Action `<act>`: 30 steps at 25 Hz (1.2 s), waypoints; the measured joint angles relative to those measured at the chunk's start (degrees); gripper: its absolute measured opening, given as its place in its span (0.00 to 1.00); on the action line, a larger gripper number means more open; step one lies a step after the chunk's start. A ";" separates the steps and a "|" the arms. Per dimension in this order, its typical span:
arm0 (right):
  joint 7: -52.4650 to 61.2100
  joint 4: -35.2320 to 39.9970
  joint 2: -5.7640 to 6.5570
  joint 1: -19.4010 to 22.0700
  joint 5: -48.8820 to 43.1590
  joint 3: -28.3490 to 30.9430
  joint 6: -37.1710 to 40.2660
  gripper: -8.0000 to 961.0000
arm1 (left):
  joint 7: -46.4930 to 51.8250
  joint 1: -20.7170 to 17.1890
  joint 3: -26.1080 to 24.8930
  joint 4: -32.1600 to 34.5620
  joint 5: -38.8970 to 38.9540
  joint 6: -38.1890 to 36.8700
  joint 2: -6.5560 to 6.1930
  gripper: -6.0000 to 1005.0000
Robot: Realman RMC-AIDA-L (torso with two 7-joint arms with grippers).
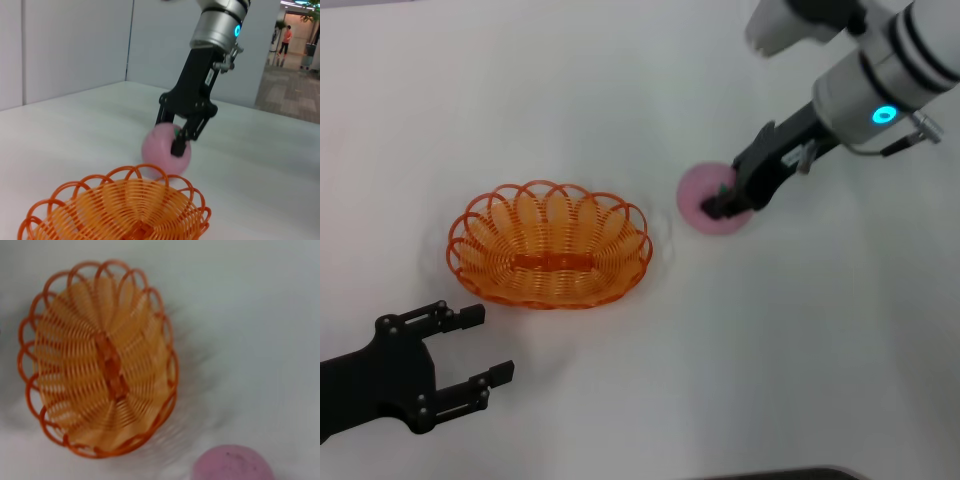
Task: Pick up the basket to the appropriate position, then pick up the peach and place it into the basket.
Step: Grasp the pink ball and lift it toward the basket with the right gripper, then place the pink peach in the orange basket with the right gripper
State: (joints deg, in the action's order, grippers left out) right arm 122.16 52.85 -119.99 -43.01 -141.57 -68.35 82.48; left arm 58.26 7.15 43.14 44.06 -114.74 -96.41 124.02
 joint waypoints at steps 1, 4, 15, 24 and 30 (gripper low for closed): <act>-0.15 0.76 0.08 0.08 0.19 1.54 0.57 0.52 | 0.01 -0.06 -0.31 0.00 0.00 -0.16 0.00 0.70; -1.34 2.58 0.23 0.41 3.12 5.65 3.00 0.39 | 0.01 -0.12 -0.78 -0.01 0.00 -0.50 0.00 0.70; -9.07 0.13 -0.07 1.88 22.62 6.48 6.96 0.31 | 0.01 -0.03 -1.03 -0.01 0.16 -1.73 0.00 0.70; -18.14 -12.15 -0.24 0.69 28.80 1.80 0.24 0.30 | 0.01 0.11 -2.39 -0.11 0.28 -2.08 0.00 0.70; -20.40 -14.10 -0.19 1.23 31.28 1.45 -0.62 0.52 | 0.01 0.29 -2.82 -0.08 0.31 -2.57 0.00 0.70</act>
State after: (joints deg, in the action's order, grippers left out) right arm 101.76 38.75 -120.18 -41.78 -110.29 -66.91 81.86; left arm 58.27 7.44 40.32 43.97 -114.42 -98.98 124.02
